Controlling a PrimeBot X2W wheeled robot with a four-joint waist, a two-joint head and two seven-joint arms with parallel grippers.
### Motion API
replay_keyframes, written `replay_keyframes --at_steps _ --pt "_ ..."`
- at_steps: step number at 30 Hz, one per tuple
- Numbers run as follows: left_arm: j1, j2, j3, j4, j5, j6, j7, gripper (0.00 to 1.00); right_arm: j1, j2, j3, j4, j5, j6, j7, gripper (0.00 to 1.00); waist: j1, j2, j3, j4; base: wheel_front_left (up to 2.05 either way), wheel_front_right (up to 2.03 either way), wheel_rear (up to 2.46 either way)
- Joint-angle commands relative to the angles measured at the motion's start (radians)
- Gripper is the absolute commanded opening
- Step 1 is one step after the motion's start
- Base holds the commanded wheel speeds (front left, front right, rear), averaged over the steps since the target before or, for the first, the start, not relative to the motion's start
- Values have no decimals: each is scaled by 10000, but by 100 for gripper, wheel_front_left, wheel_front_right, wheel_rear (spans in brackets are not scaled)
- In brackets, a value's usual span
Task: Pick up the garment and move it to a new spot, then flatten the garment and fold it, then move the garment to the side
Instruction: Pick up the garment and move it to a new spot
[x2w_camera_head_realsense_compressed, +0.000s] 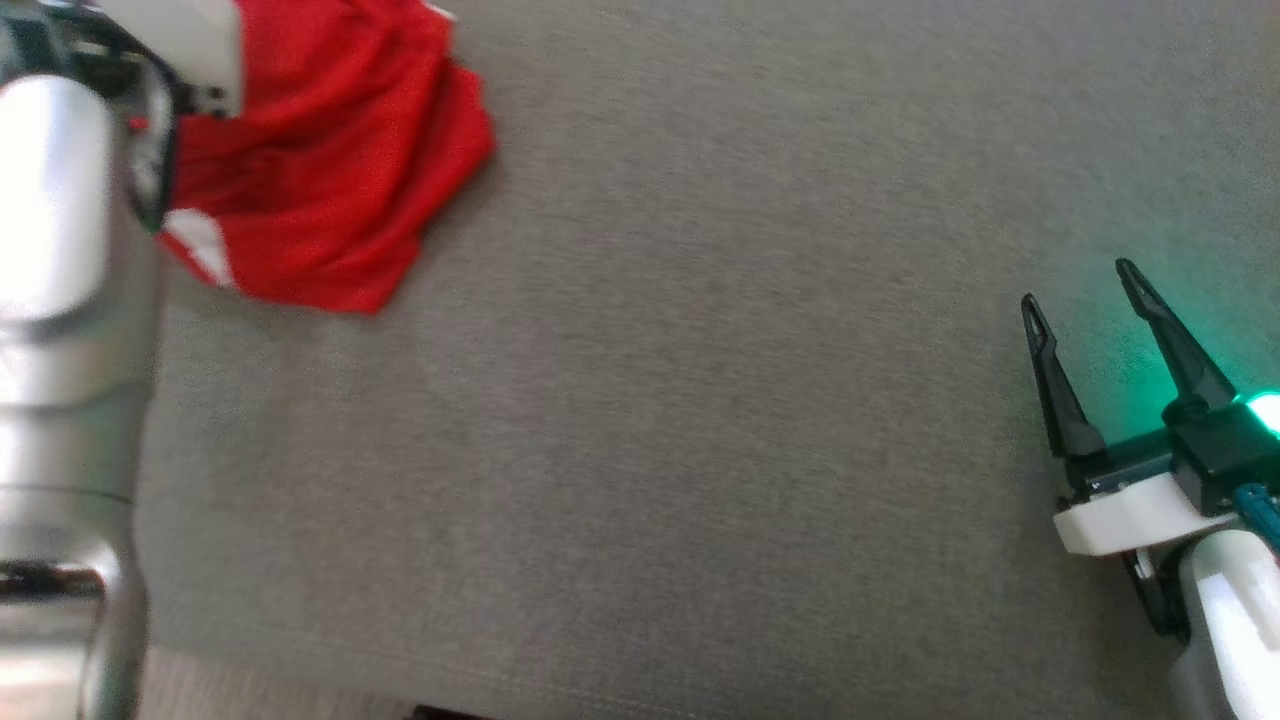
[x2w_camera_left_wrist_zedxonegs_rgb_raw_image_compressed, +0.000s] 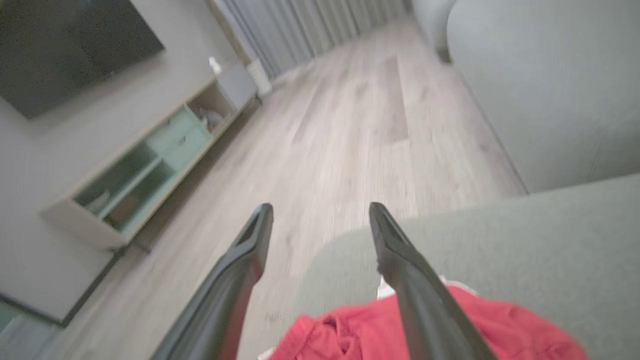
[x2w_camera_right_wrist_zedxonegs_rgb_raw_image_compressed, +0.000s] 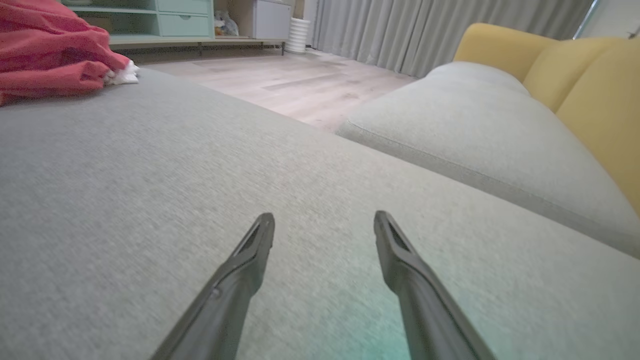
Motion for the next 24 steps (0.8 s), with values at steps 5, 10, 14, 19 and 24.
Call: replay_keyframes --at_steps 5,10,14,19,24 --pt "-758 942 624 1942 -376 -316 2400 100 -93 -161 180 -471 161 -7 -107 100 -1 0 983 -1186 0 0 0" --pt "-658 1105 979 2946 -1015 -783 3264 0 -88 -4 135 -441 198 -7 -107 100 -1 0 1005 -1466 0 0 0" --pt "-701 1095 1270 3124 -1466 -904 3106 0 -40 105 74 -360 238 -7 -107 100 -1 0 850 -1456 0 0 0" --pt "-974 1175 1183 2572 -1443 -923 2199 0 -110 371 164 -168 275 -7 -107 100 -1 0 306 -1472 0 0 0" --pt "-1321 1194 1002 1549 -1608 -1219 1642 0 -40 803 402 82 309 -7 -107 100 -1 0 -654 -1776 0 0 0"
